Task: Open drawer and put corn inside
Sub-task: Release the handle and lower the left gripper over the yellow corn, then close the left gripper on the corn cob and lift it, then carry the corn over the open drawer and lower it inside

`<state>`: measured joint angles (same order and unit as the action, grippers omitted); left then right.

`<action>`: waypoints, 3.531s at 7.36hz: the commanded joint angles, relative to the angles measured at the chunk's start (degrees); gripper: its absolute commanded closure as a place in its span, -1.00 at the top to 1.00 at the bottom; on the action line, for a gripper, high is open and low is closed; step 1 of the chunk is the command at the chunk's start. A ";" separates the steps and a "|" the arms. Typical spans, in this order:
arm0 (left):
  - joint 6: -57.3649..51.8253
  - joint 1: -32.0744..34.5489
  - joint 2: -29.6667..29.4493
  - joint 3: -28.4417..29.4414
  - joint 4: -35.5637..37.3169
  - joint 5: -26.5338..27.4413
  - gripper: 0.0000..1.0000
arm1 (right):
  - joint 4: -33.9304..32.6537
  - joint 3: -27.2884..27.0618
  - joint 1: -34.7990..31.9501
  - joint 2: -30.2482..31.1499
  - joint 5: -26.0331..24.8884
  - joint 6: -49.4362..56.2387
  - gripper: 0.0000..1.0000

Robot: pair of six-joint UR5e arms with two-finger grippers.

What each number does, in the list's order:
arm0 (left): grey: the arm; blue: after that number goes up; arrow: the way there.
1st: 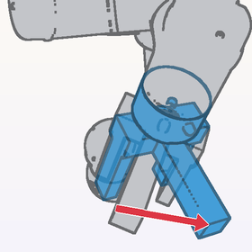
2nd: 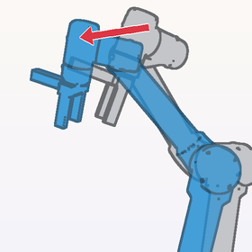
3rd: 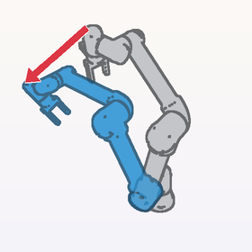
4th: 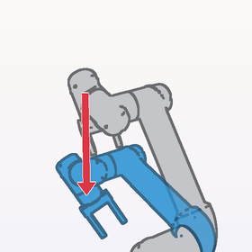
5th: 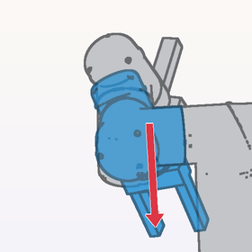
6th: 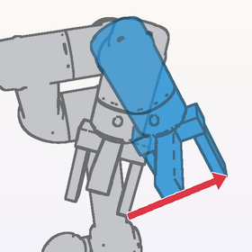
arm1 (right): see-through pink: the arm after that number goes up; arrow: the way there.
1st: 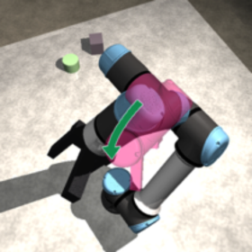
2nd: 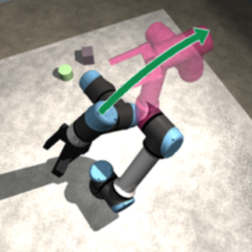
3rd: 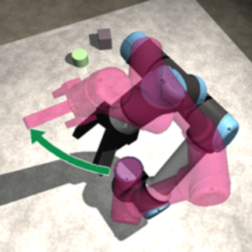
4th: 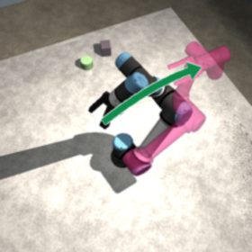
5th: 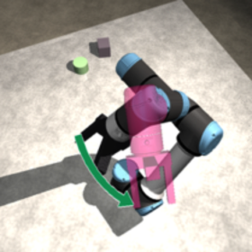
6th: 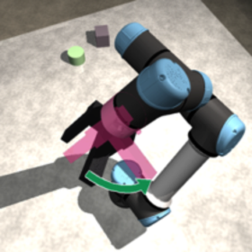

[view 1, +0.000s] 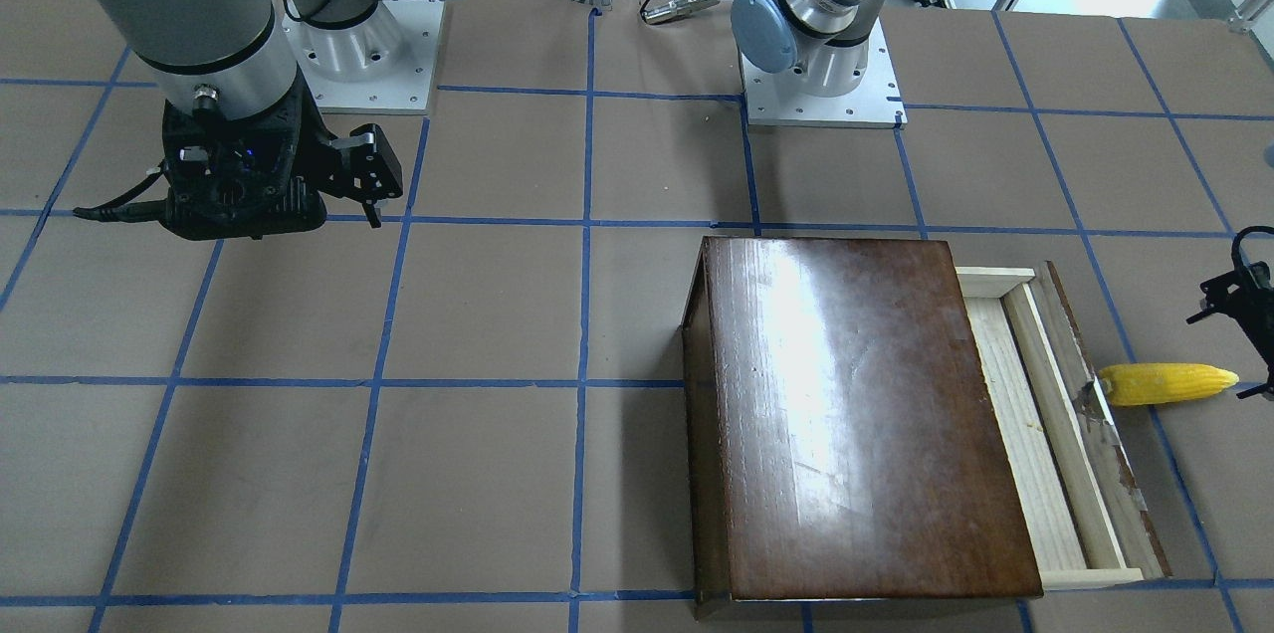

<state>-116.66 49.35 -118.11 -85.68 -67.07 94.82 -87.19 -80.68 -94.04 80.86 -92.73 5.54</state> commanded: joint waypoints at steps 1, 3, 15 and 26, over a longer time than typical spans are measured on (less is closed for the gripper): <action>-8.21 -0.83 0.16 -4.48 6.51 -0.51 1.00 | 0.00 0.00 0.00 0.00 0.00 0.00 1.00; -16.98 -4.07 -0.10 -6.24 6.60 -1.04 1.00 | 0.00 0.00 0.00 0.00 0.00 0.00 1.00; -20.00 -4.09 -6.69 -6.96 13.64 -8.24 0.68 | -0.09 0.00 0.00 0.00 0.00 0.00 1.00; 16.64 0.90 2.87 9.10 -8.03 -9.13 -1.00 | 0.00 0.00 0.00 0.00 0.00 0.00 1.00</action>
<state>-110.61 47.96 -117.31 -80.08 -69.48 85.39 -87.21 -80.69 -94.04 80.86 -92.72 5.52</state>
